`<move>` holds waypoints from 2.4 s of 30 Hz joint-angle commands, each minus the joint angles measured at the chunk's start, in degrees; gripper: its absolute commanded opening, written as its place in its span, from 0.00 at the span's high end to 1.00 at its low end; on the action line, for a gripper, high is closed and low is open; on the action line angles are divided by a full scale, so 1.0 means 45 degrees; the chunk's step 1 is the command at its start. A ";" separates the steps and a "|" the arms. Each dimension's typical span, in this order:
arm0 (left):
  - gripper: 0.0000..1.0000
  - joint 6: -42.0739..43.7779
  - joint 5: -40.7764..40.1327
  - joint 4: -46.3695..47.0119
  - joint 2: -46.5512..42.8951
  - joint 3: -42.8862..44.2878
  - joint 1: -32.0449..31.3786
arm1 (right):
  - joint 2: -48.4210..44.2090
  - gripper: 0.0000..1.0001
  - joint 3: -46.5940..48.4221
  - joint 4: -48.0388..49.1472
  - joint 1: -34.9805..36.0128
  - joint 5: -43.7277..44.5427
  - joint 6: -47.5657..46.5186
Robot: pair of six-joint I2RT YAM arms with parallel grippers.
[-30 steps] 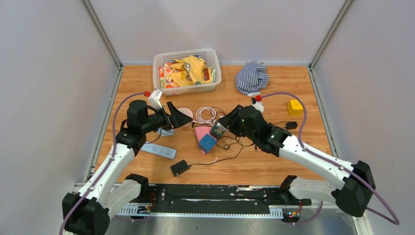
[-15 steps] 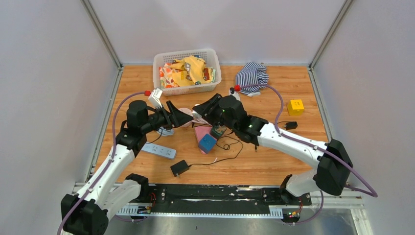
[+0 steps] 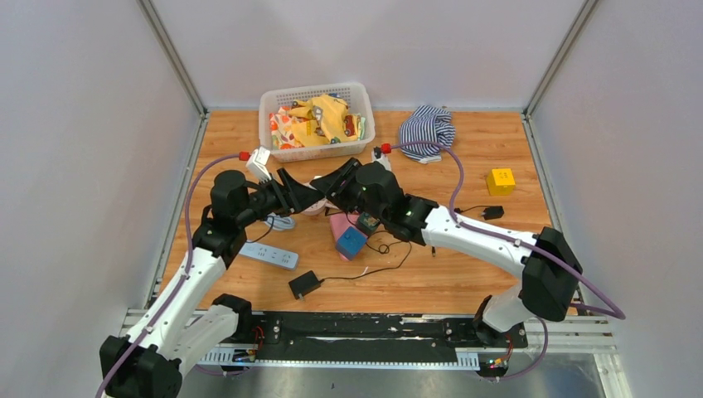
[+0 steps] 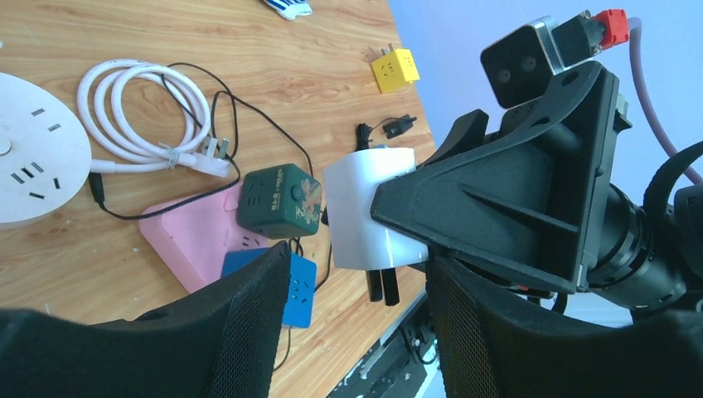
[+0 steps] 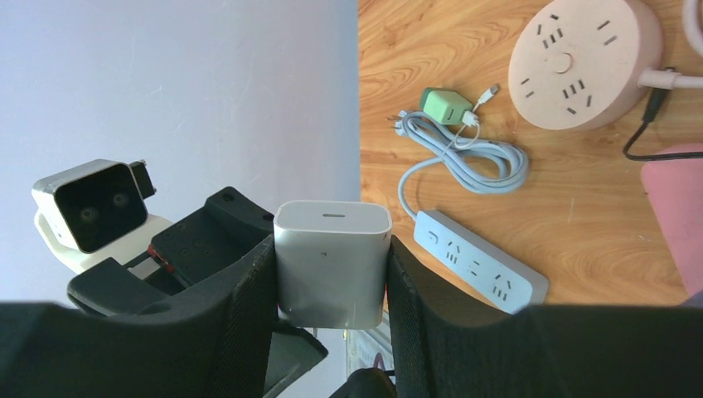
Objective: Insert the plug
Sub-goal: Pick up the plug from the center of the board.
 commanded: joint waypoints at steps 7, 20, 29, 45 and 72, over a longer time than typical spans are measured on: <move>0.48 -0.0401 -0.1005 0.0512 -0.0227 0.0576 -0.0159 | 0.0380 1.00 -0.0011 0.1516 0.0371 -0.0695 -0.0340; 1.00 -0.1328 -0.0554 0.1196 -0.0903 0.0309 -0.0159 | 0.0575 0.83 -0.2285 0.6572 0.0228 -0.4822 -0.3618; 1.00 -0.1215 -0.0195 0.1176 -0.0677 0.0067 -0.0156 | 0.0214 0.82 -0.3256 0.7004 -0.0180 -0.4983 -0.3901; 0.33 -0.1284 0.1382 0.1157 -0.1016 -0.0505 -0.0139 | -0.2007 0.95 -0.4339 0.6113 -0.1152 -0.6412 -1.0851; 0.37 -0.0485 0.4109 0.1138 0.1027 -0.0257 -0.0201 | -0.3891 0.95 -0.4949 0.4507 -0.0467 -0.6741 -1.7026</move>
